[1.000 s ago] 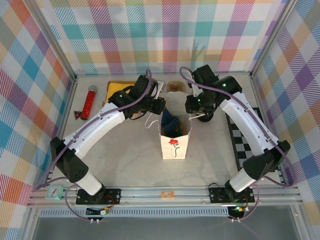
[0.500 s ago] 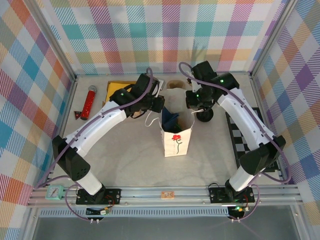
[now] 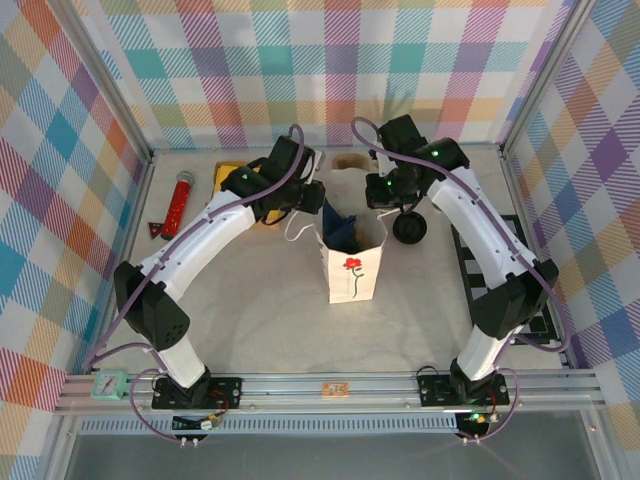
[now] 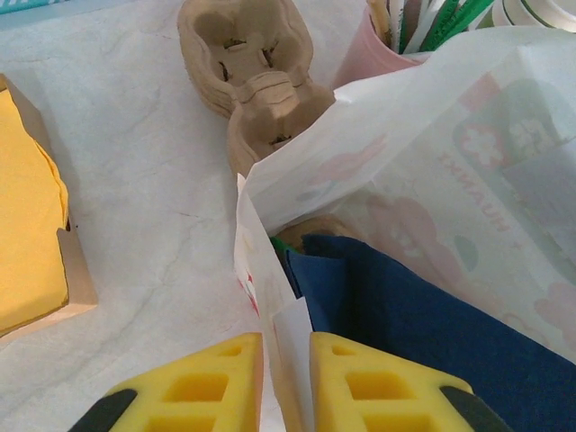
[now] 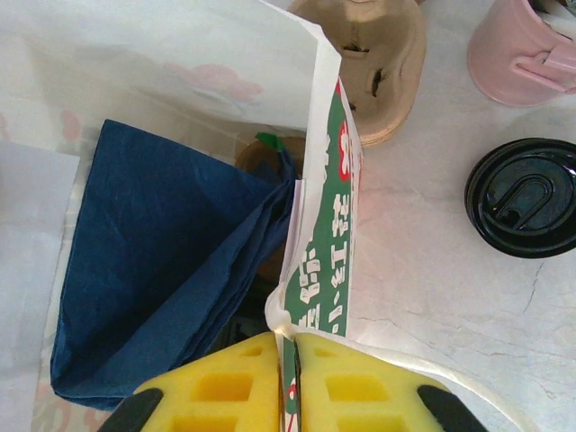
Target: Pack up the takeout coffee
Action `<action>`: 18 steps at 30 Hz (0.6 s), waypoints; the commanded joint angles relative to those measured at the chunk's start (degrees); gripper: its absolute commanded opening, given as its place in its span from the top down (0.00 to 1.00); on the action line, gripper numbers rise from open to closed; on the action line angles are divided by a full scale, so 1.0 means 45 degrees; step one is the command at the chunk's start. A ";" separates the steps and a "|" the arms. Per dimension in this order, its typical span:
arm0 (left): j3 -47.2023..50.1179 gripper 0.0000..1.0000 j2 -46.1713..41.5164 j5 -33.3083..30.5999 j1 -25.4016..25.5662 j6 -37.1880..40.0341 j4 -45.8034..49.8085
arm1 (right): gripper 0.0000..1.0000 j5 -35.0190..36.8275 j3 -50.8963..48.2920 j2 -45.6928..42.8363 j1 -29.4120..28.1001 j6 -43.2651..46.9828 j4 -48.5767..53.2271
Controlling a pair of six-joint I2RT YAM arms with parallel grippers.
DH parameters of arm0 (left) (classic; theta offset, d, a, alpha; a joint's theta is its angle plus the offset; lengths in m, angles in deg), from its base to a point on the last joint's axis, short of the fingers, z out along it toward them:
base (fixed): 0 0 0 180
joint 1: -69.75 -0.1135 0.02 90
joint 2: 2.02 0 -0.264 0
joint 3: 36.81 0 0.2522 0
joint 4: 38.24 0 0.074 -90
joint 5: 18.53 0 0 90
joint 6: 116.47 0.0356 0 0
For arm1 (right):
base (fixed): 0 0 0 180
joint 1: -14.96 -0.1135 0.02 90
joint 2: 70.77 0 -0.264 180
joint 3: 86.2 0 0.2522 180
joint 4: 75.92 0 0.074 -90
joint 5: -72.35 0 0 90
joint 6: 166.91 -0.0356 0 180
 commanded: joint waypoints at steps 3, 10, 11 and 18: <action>-0.0694 0.71 0.0344 0.0183 -0.0273 0.0267 0.0518 | 0.82 -0.0055 0.0197 0.0271 0.0111 0.0219 0.0103; -0.0852 0.51 0.0235 0.0062 -0.0273 0.0285 0.0709 | 0.62 -0.0007 0.0319 0.0173 0.0111 0.0257 0.0258; -0.0889 0.48 0.0190 -0.0006 -0.0273 0.0286 0.0726 | 0.58 0.0021 0.0350 0.0154 0.0111 0.0265 0.0298; -0.1164 0.38 -0.0262 0.0104 -0.0273 0.0344 0.0738 | 0.46 0.0057 0.0766 -0.0129 0.0111 0.0258 0.0413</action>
